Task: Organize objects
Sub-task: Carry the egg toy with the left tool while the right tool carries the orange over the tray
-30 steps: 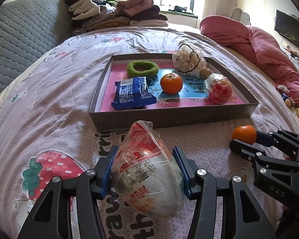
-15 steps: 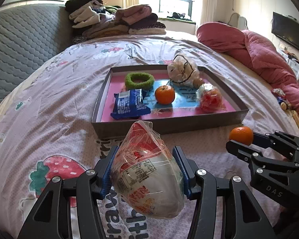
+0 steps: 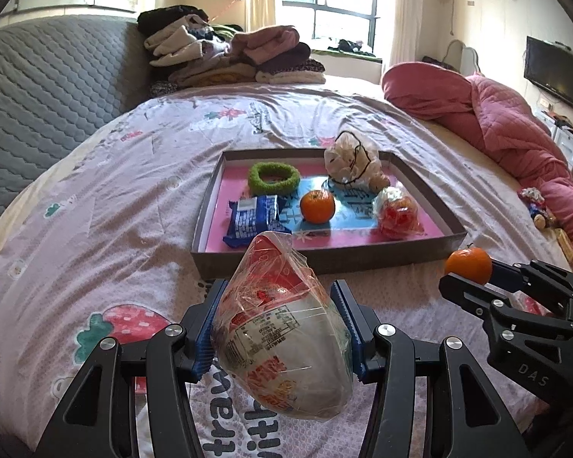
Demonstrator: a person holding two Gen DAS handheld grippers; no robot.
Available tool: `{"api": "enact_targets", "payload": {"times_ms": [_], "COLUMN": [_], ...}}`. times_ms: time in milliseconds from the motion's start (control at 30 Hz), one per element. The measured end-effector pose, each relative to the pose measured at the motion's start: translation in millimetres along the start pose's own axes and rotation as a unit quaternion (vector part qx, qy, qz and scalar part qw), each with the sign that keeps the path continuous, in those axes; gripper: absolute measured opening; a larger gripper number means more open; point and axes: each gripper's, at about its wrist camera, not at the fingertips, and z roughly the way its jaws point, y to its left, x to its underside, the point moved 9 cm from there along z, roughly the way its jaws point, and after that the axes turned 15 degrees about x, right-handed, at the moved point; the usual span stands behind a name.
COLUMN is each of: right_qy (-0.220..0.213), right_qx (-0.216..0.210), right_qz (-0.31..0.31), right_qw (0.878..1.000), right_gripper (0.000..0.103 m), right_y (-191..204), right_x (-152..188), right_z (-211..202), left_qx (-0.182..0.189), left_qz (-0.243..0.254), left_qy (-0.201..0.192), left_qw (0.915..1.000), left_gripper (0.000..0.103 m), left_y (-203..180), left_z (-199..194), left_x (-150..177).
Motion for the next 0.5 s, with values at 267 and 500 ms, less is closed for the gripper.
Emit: {"api": "enact_targets", "payload": {"times_ms": [267,500], "right_qy": [-0.027,-0.048], "right_qx": [0.004,0.007], "right_qz": [0.004,-0.004], "right_qw": [1.0,0.999], "right_gripper": [0.038,0.038], "right_y": [-10,-12], "right_x": [-19,-41], "right_z": [-15,-22], "left_qx": [-0.004,-0.005], "left_qz": [0.011,0.026], "left_qy": [-0.017,-0.029], "left_qw": [0.9998,0.9992], "left_gripper": [0.056,0.056], "left_y": [-6,-14], "left_z": [-7,-8], "left_x": [-21,-43]}}
